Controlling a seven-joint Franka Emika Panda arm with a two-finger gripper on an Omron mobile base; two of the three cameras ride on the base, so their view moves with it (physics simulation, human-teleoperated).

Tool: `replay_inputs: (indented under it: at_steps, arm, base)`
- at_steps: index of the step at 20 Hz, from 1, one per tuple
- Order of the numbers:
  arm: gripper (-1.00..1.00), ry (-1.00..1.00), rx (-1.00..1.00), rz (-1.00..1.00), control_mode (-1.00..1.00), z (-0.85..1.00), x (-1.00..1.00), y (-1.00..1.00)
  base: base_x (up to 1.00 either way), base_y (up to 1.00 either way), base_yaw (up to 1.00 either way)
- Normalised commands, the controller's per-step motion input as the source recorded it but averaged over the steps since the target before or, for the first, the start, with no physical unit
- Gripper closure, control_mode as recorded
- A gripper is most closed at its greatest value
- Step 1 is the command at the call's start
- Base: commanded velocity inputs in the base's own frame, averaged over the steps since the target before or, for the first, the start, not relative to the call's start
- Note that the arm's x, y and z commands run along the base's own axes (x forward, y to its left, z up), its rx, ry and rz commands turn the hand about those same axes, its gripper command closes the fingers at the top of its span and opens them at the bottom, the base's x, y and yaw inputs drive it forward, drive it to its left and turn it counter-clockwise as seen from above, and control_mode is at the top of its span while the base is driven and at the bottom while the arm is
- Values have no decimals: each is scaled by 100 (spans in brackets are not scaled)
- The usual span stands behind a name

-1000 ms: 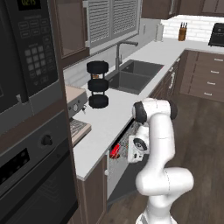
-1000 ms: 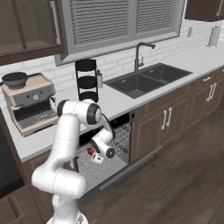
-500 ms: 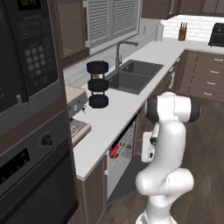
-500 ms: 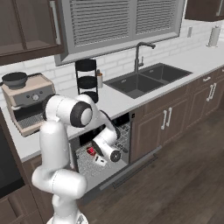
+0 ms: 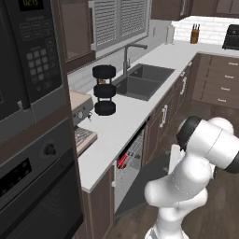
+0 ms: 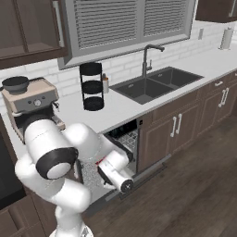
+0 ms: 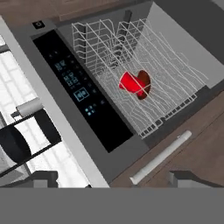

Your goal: Pick up the cup and bowl from the counter, place them in the dishwasher, and close the dishwasher door.

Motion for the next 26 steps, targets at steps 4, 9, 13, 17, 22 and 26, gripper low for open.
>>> replay_inputs:
  at_steps: [4,9,13,17,22,26]
  arm:
    - [-100,-16,3,7,-100,0,-100,-100]
    - [-100,-5,5,18,-100,-36,-90,-100]
    - [-100,7,4,33,-100,-100,0,-90]
    - [-100,0,17,36,-100,-100,-6,-100]
    - [-100,-3,31,27,-100,-100,-61,-100]
    - [-100,-1,40,21,-100,-100,-22,-100]
  base:
    - [0,0,0]
    - [0,0,0]
    - [0,0,0]
    - [0,0,0]
    - [0,0,0]
    - [0,0,0]
